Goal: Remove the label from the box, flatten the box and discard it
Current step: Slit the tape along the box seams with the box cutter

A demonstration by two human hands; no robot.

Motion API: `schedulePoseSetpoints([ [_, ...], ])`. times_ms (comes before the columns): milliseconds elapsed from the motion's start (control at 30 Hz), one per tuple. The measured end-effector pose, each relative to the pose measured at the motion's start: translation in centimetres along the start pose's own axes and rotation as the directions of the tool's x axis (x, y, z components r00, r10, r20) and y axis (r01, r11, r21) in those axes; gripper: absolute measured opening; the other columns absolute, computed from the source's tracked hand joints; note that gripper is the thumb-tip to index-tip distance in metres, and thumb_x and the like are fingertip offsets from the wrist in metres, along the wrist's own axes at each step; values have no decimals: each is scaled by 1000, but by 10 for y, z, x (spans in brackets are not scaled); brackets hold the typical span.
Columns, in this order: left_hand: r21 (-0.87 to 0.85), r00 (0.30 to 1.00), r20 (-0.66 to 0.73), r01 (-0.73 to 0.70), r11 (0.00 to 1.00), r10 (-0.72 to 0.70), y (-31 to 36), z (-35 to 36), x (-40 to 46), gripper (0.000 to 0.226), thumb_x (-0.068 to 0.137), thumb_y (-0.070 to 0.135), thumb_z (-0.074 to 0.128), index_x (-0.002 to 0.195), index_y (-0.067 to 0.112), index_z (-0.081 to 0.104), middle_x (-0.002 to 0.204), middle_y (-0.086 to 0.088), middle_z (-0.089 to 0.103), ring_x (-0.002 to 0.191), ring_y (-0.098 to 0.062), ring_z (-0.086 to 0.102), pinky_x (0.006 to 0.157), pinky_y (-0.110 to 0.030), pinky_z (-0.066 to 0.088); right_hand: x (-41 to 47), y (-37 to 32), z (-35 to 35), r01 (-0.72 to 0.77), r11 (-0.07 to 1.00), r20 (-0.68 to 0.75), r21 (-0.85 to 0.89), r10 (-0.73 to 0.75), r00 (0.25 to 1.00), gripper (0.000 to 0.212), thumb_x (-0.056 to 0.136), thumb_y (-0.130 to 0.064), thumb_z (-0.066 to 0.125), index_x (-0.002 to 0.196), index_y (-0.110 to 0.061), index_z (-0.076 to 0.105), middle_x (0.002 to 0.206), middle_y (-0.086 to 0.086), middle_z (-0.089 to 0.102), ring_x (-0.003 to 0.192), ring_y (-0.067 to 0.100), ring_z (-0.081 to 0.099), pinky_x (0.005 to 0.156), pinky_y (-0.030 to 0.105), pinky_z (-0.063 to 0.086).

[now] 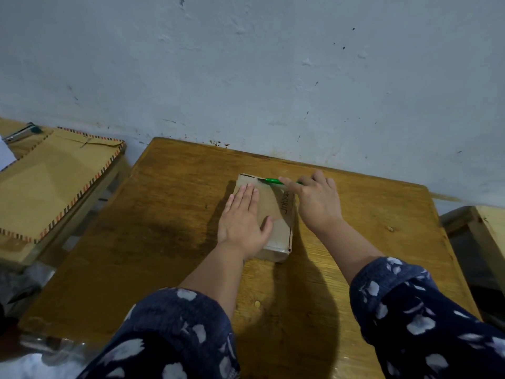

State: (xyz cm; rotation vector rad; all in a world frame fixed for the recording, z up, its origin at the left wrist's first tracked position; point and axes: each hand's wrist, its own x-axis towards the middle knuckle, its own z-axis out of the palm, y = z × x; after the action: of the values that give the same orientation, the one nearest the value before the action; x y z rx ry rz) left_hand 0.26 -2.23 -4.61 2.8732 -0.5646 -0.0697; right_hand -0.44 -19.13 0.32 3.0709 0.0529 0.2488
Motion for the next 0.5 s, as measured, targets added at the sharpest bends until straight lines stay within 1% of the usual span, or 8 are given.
schedulePoseSetpoints([
  [100,7,1000,2,-1,1000,1,0,1,1,74,95,54,18,153,12,-1,162,-3,-7,147,-14,-11,120,-35,-6,-7,10,1,-32,999,10,-12,33,999,60,91,-8,38,144,-35,33,119,1,61,104,28,41,81,38,31],
  [267,17,1000,3,-8,1000,8,-1,2,1,74,95,55,17,153,12,-1,162,-3,-7,147,-14,-11,120,-35,-5,-13,24,0,-56,998,-9,-27,56,998,64,89,-1,40,143,-35,36,116,1,63,101,27,42,76,37,29],
  [500,24,1000,5,-10,1000,10,-2,2,0,74,95,55,15,152,12,-2,162,-4,-7,147,-15,-11,120,-35,-5,-19,29,-2,-74,996,-31,-44,72,997,64,89,-1,40,142,-36,37,114,1,64,100,26,43,76,36,30],
])
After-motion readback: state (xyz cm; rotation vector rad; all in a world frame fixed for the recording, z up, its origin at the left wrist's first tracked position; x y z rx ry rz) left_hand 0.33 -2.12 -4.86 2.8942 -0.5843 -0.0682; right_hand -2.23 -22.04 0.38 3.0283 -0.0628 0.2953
